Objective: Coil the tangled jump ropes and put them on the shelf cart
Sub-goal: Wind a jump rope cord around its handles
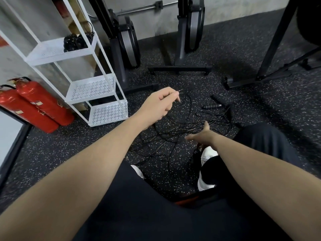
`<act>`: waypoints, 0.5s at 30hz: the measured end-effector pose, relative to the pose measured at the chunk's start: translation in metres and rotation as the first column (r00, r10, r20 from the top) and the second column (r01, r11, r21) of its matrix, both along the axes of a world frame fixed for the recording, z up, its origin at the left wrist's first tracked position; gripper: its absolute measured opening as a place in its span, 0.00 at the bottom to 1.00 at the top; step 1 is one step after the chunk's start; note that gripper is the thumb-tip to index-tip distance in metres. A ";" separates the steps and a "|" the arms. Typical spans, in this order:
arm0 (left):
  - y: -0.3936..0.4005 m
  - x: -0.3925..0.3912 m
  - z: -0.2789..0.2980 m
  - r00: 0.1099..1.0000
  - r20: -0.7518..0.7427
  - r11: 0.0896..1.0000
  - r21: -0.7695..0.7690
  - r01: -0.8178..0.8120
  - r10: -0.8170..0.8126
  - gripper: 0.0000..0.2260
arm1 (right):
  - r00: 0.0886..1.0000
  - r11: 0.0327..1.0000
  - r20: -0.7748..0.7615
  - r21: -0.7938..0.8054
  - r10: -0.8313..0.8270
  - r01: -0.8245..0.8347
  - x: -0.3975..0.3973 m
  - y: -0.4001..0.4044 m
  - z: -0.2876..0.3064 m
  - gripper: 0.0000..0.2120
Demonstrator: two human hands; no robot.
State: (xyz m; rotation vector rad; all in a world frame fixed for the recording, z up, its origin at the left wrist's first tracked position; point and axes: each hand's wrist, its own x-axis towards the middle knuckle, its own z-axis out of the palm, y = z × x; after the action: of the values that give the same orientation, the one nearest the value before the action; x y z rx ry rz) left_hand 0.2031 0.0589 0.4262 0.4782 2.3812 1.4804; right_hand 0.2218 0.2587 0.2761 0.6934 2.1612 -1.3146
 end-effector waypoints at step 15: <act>-0.009 0.001 0.000 0.997 0.014 0.995 0.065 0.070 -0.071 0.14 | 0.903 0.975 -0.375 -0.149 -0.211 0.166 -0.007 -0.002 0.022 0.23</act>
State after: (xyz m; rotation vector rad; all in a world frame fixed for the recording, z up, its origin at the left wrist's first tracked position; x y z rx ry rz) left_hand 0.2037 0.0500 0.4259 0.5578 2.2857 1.5279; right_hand 0.2144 0.2565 0.2983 0.6515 2.3439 -1.7938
